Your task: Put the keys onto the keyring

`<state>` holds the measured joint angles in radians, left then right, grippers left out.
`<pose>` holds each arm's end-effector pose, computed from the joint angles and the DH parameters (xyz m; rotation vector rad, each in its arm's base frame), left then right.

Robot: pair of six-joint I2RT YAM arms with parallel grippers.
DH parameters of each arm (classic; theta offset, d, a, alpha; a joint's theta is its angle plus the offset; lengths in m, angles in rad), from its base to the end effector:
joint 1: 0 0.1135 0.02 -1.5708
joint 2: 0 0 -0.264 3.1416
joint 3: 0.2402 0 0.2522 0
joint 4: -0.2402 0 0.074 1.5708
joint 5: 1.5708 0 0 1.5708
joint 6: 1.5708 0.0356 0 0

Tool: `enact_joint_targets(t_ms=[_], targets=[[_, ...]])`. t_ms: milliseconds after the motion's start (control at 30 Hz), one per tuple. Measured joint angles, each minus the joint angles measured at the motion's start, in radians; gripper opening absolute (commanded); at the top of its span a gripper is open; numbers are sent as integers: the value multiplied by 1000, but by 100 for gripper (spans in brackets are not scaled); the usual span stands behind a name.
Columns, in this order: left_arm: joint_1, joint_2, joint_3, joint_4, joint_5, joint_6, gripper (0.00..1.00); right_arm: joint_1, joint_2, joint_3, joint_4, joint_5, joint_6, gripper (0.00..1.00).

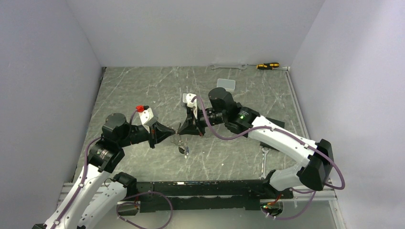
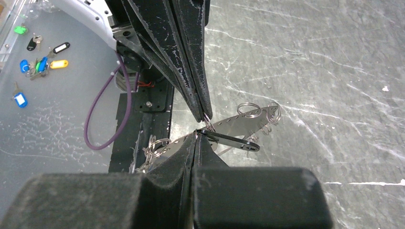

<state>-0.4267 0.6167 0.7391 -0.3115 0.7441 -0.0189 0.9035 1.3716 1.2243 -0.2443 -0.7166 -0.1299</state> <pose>0.1164 -0.0794 0.3368 0.8936 1.5753 -0.9708 0.1748 0.2596 0.3572 -1.4200 1.4876 1.1952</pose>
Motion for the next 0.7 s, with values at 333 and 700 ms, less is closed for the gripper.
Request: enact_joint_targets(t_ms=[333, 700], targets=[[0, 0, 0, 0, 0, 0, 0, 0, 6, 25, 1, -3, 3, 0], [0, -7, -6, -2, -14, 0, 0, -2, 36, 36, 2, 31, 35, 0]])
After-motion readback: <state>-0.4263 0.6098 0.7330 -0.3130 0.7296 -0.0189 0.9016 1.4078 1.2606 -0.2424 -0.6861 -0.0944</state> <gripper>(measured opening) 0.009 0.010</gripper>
